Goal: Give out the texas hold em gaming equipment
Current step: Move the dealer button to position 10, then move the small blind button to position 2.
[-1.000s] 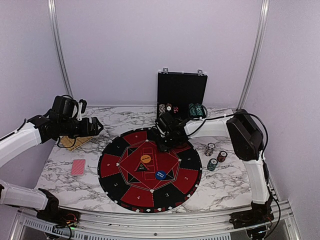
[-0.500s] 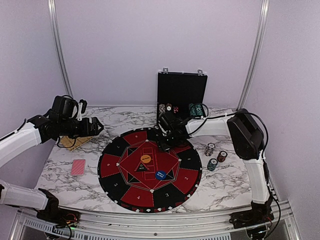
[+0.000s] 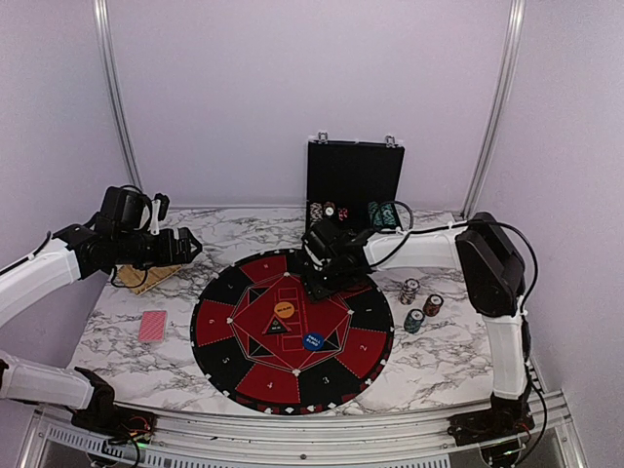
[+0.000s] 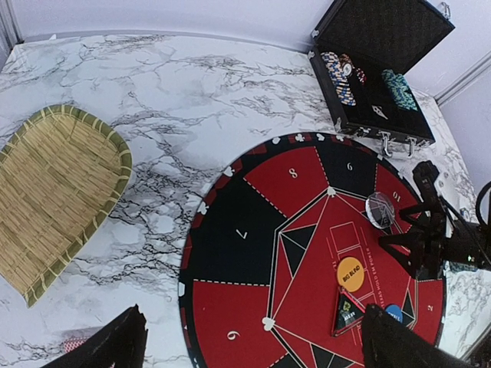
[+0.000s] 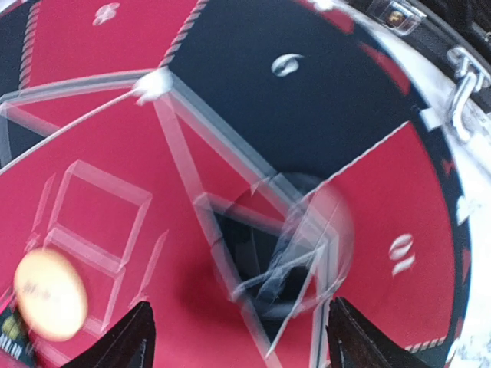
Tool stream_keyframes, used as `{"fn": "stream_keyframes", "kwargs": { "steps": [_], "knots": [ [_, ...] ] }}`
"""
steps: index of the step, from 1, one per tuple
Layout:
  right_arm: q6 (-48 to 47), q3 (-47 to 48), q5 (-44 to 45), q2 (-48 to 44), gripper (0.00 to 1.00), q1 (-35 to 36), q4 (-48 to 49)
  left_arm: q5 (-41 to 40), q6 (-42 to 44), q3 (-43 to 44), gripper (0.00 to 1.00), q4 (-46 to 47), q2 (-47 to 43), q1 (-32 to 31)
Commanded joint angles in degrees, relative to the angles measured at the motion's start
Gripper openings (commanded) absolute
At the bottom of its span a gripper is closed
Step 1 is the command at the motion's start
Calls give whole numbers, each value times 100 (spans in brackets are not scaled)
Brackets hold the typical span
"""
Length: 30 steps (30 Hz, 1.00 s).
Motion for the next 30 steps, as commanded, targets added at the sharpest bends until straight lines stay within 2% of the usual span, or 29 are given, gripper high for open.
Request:
{"fn": "stream_keyframes", "kwargs": {
  "steps": [1,10,20,30],
  "knots": [
    [187,-371,-210,-547,74,382,-69,65,-32,-63,99,77,29,46],
    [348,-1037,-466,-775,70,980,59,116,-48,-72,99,84,57,55],
    [513,-1513,-474,-990,69,1209,24,114,-72,-81,99,90,108,60],
    [739,-1719,-303,-985,63,1541,-128,136,-113,-85,99,102,189,72]
  ]
}}
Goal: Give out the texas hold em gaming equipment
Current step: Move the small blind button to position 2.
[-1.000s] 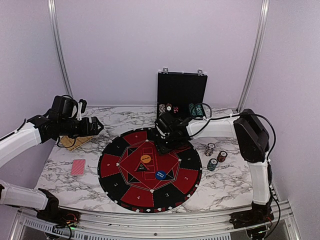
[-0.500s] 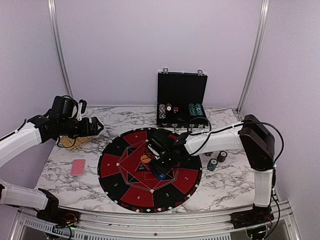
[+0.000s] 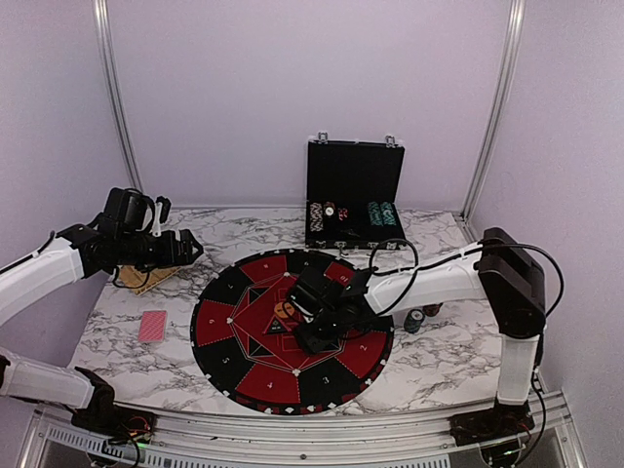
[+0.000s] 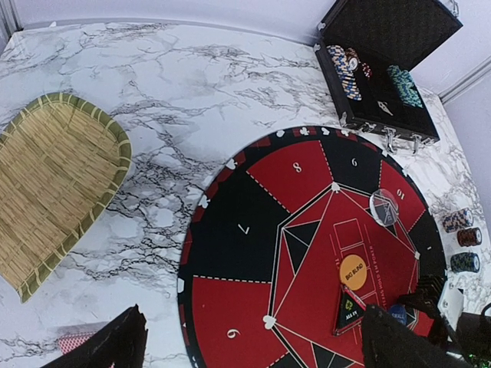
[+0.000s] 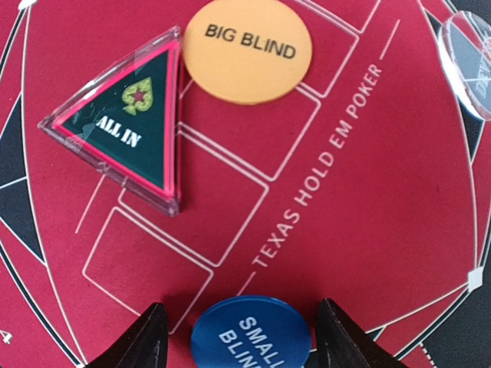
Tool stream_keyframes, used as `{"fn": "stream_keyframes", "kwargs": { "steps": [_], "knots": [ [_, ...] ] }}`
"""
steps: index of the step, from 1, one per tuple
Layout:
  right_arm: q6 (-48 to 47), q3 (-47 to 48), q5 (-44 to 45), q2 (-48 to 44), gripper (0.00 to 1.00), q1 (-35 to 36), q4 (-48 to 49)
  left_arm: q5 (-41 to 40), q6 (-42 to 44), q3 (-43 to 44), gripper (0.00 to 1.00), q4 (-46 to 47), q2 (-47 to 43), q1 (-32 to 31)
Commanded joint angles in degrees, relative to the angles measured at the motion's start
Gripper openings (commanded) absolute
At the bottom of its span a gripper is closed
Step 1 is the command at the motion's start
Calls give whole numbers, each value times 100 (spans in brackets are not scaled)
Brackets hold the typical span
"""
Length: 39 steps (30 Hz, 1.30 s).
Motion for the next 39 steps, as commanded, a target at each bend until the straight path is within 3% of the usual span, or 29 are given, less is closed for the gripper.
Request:
{"fn": "stream_keyframes", "kwargs": {
  "steps": [1,12,25,29,34,39],
  "knots": [
    [229,-154,-3,-47,63,124,-217,76,-35,-70,99,93,64,34],
    [477,-685,376,-362,54,65,-244,93,-59,-75,99,117,123,35],
    [663,-1192,393,-808,51,-26,-158,119,-78,-64,99,118,161,44],
    [658,-1151,419,-782,53,-41,-158,127,-83,-71,99,112,160,47],
    [555,-815,480,-665,66,-52,-222,136,-77,-79,99,111,138,49],
    [368,-248,676,-415,67,-73,-356,137,-69,-70,99,111,123,53]
  ]
}}
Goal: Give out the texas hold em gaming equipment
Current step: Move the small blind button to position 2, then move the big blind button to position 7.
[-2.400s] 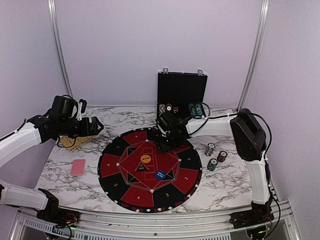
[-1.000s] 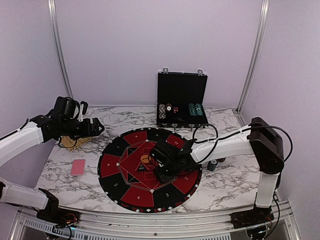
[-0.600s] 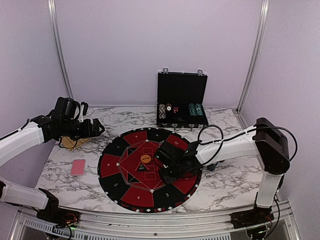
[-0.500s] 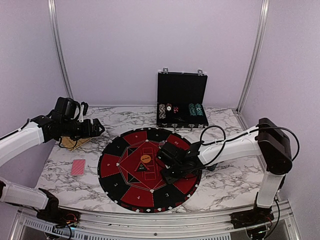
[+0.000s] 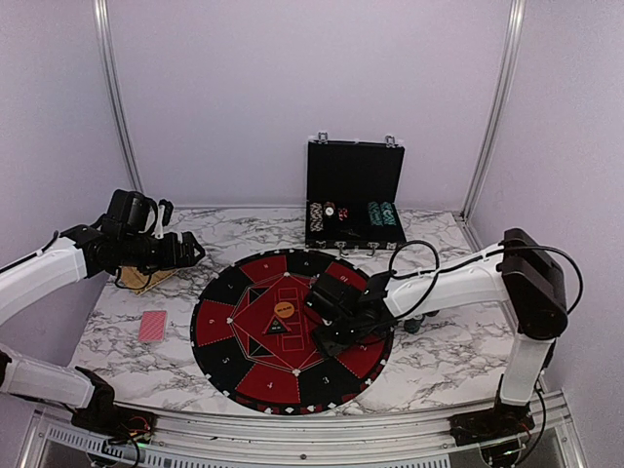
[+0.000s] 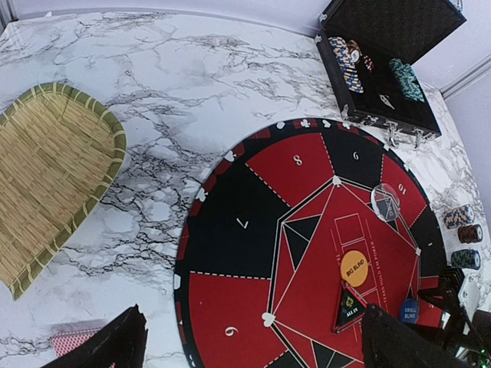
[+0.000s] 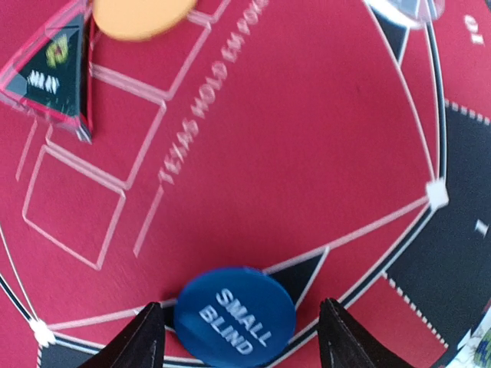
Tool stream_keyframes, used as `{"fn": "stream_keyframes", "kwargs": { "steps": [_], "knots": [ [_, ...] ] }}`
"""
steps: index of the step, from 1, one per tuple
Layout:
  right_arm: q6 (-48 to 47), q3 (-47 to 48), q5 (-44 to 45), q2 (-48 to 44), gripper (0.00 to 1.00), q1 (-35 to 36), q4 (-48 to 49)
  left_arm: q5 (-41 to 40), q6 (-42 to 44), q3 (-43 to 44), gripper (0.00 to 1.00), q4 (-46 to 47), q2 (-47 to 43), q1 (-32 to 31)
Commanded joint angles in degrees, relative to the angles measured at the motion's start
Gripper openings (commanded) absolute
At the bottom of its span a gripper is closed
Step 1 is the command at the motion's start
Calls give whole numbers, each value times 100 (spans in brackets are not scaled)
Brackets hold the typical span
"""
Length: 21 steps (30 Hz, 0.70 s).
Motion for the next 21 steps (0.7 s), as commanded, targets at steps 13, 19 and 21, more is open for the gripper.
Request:
{"fn": "stream_keyframes", "kwargs": {
  "steps": [13,19,21],
  "knots": [
    [-755,1713,-306,1329,56,-280,47,62,-16,-44,99,82,-65,67],
    [-853,2233,-534,1816,54,-266,36,49,-20,-52,99,80,-86,75],
    [-867,2364,-552,1957,53,-276,46,52,-18,-52,99,83,-89,85]
  ]
}}
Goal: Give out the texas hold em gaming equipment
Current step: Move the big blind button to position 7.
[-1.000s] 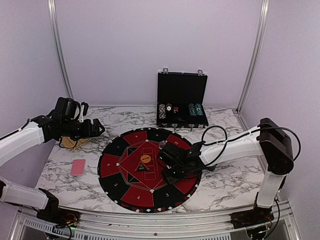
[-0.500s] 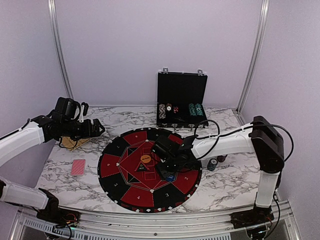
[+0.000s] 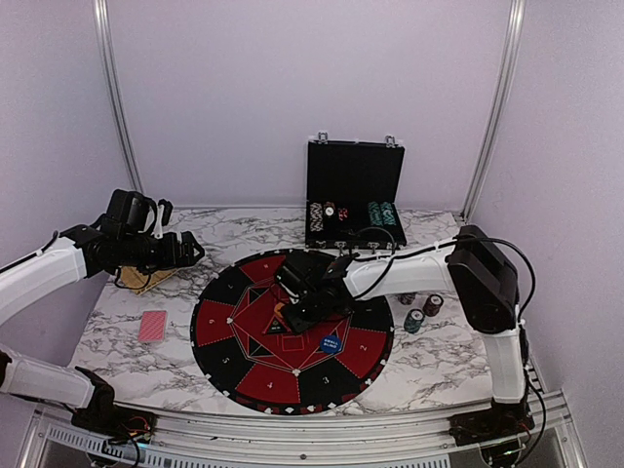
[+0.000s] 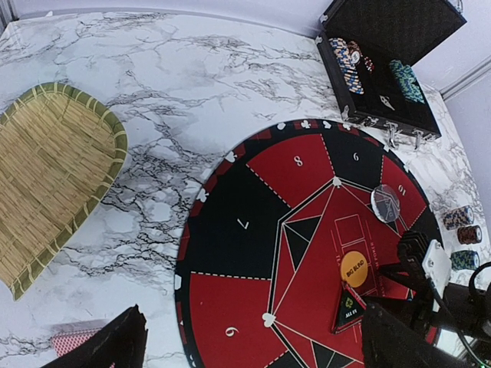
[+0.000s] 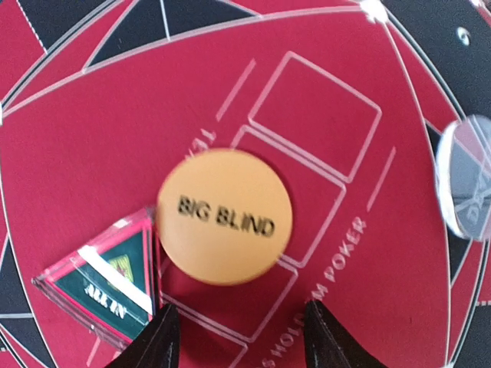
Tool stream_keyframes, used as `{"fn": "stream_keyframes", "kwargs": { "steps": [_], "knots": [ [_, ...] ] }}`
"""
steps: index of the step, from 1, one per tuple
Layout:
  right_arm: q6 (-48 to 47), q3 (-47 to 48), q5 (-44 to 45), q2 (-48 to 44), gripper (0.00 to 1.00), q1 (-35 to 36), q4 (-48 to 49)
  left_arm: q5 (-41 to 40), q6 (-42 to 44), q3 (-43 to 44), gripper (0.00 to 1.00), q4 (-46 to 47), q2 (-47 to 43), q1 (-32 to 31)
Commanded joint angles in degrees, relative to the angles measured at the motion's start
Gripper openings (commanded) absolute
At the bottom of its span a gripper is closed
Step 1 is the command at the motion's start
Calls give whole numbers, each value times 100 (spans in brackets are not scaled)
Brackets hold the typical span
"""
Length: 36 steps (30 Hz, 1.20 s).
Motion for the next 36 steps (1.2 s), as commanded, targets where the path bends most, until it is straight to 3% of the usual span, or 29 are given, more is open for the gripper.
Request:
{"fn": "stream_keyframes", "kwargs": {
  "steps": [1,14,29,36],
  "knots": [
    [-156,364,-218,457,53,6,-1,25,-13,-49,99,85,-92,52],
    [-450,1661,-341,1415,34,-162,-178,34,-12,-45,99,83,-107,74],
    [-592,3390,-417,2591,35,-318,-523,95,-2,-44,99,80,-93,103],
    [-597,3345,-322,2394,47,-340,-672,128,-5,-44,99,85,-84,112]
  ]
}}
